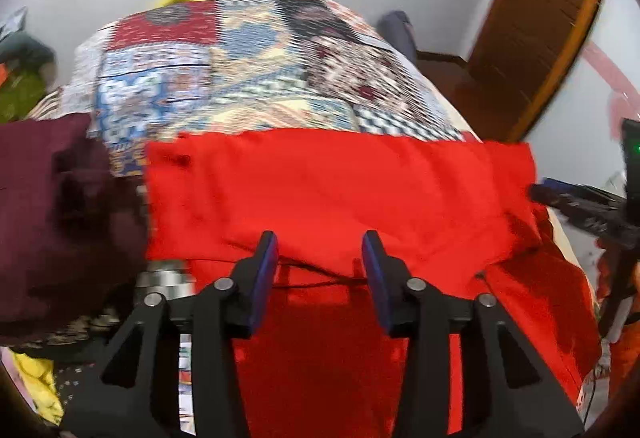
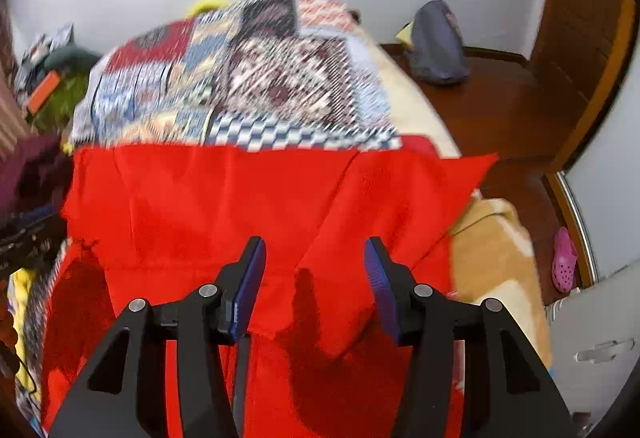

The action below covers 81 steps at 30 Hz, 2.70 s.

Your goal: Fold large clothes

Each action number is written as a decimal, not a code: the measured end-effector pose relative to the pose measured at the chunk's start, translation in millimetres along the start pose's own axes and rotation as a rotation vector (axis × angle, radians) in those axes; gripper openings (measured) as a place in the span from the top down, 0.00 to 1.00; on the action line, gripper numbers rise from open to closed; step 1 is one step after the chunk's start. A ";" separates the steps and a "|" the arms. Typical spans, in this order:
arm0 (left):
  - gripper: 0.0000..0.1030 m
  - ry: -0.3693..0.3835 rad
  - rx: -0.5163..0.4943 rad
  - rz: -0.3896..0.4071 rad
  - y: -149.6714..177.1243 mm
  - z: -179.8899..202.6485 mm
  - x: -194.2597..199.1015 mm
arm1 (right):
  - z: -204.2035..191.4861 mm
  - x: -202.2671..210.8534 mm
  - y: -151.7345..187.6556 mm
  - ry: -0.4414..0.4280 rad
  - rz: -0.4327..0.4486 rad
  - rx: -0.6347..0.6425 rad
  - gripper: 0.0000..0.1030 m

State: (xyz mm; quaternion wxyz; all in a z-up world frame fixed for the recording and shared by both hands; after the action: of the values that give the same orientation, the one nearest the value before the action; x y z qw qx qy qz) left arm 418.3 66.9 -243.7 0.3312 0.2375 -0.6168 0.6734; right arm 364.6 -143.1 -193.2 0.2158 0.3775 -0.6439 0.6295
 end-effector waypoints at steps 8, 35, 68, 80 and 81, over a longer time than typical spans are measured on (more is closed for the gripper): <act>0.56 0.014 -0.061 -0.169 44.7 34.1 -58.8 | -4.9 -39.3 50.7 0.019 -0.173 0.038 0.54; 0.50 -0.077 -0.018 -0.054 98.4 -19.0 126.1 | 32.1 126.5 75.8 0.109 0.012 0.015 0.47; 0.93 0.155 0.269 -0.239 208.2 -15.4 134.7 | 109.3 107.1 184.7 0.088 -0.109 -0.270 0.54; 0.97 0.134 0.170 -0.085 151.7 -2.3 157.9 | 94.2 128.3 149.9 0.050 -0.036 -0.199 0.86; 0.97 0.137 0.170 -0.072 144.3 -3.0 160.3 | 93.8 132.0 142.2 0.043 -0.020 -0.204 0.87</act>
State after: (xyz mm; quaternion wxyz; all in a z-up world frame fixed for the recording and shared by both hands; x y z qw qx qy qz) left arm 204.8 91.5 -224.5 0.3755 0.2401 -0.5243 0.7256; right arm 193.3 -273.7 -196.6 0.2732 0.3466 -0.6961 0.5662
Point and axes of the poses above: each gripper's, at about its wrist camera, not at the fingertips, and x roughly against the way its jaws point, z to its right, y to its underside, the point moved 7 cm from there along -x, roughly the way its jaws point, and after that the axes turned 8 degrees about z, right-handed, at the moved point
